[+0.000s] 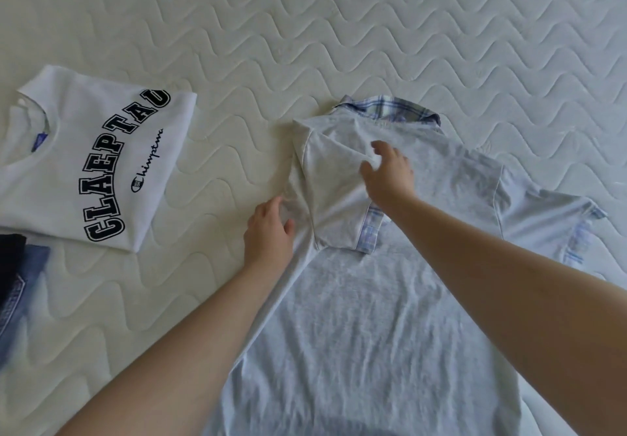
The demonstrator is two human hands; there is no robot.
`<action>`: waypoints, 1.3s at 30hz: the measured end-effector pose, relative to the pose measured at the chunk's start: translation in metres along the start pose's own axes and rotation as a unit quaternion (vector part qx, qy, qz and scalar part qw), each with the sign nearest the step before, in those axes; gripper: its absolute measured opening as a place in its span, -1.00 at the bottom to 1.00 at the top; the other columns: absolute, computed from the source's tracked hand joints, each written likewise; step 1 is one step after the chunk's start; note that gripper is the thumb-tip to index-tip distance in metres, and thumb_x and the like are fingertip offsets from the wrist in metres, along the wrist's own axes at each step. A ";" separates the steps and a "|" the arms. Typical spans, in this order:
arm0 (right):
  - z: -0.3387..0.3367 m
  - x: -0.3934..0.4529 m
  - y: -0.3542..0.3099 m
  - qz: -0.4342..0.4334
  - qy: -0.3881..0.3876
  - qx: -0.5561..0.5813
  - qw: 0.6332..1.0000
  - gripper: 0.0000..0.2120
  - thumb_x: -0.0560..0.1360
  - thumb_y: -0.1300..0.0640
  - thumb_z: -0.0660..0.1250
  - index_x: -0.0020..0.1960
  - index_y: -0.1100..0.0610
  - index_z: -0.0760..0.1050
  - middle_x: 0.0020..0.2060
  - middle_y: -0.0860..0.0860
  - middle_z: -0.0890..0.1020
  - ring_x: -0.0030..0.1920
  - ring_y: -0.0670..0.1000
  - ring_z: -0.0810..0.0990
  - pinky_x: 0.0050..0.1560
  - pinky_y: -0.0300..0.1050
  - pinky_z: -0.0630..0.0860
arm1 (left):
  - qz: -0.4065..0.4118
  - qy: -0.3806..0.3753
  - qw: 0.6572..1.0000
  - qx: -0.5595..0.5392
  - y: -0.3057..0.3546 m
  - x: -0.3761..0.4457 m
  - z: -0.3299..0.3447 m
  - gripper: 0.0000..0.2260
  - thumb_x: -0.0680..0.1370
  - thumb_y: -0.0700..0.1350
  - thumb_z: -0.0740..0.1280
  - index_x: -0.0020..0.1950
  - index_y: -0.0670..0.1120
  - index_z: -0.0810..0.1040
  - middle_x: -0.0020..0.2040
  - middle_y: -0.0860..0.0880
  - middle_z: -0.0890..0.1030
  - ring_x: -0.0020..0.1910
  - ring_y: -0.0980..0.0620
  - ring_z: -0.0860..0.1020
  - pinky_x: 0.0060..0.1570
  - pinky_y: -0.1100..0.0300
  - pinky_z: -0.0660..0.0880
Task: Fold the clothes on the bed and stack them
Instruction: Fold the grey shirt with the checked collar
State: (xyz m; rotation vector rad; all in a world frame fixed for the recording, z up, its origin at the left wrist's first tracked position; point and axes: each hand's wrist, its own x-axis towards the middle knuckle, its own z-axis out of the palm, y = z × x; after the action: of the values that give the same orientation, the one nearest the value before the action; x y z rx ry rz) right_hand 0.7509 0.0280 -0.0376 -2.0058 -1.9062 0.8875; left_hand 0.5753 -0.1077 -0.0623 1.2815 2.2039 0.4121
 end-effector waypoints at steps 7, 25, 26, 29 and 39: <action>0.044 0.042 -0.071 -0.097 -0.119 -0.072 0.986 -0.46 0.59 -0.08 0.19 0.52 0.03 0.21 0.44 0.04 0.39 0.44 0.14 0.30 0.42 0.09 0.21 | -0.060 0.003 0.995 -0.077 -0.016 0.044 -0.004 -0.74 0.59 0.02 0.31 0.17 -0.11 0.53 -0.01 -0.05 0.58 0.01 -0.09 0.55 -0.07 0.15 0.41; 0.060 0.113 -0.082 -0.012 -0.101 0.149 0.984 -0.74 0.60 0.09 0.27 0.28 0.02 0.53 0.04 -0.03 0.62 -0.06 -0.02 0.56 -0.13 -0.23 0.51 | -0.026 -0.003 0.997 -0.078 -0.021 0.060 0.001 -0.77 0.65 -0.02 0.18 -0.16 -0.08 0.41 -0.32 0.02 0.47 -0.35 0.05 0.44 -0.37 0.14 0.30; 0.060 0.111 -0.081 -0.008 -0.105 0.150 0.983 -0.67 0.61 0.06 0.25 0.36 0.02 0.46 0.13 -0.02 0.59 0.00 -0.03 0.54 -0.07 -0.23 0.51 | -0.025 0.006 0.996 -0.090 -0.021 0.057 0.000 -0.82 0.64 -0.02 0.20 -0.08 -0.10 0.43 -0.25 0.02 0.50 -0.31 0.04 0.47 -0.33 0.16 0.34; 0.054 0.088 -0.076 -0.044 -0.059 0.099 0.992 -0.58 0.59 0.02 0.26 0.43 0.02 0.34 0.23 -0.03 0.53 0.20 -0.01 0.48 0.18 -0.08 0.48 | -0.015 0.031 0.994 -0.108 -0.028 0.040 -0.006 -0.85 0.61 -0.04 0.26 0.03 -0.12 0.43 -0.10 -0.02 0.49 -0.23 0.02 0.47 -0.25 0.18 0.38; 0.088 -0.125 -0.029 0.055 -0.192 0.038 0.979 -0.82 0.54 0.04 0.26 -0.12 0.12 0.55 -0.29 -0.04 0.66 -0.27 0.01 0.65 -0.26 -0.19 0.57 | 0.020 -0.032 0.999 -0.023 -0.107 -0.105 -0.016 -0.79 0.47 -0.11 0.45 0.05 -0.11 0.54 -0.05 -0.05 0.51 -0.11 -0.07 0.54 -0.06 0.01 0.52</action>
State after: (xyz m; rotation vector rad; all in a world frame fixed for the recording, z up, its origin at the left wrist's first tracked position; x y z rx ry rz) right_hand 0.6810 -0.1091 -0.0578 -2.0247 -1.9201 1.4441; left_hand 0.5325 -0.2519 -0.0718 1.2984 2.1074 0.4287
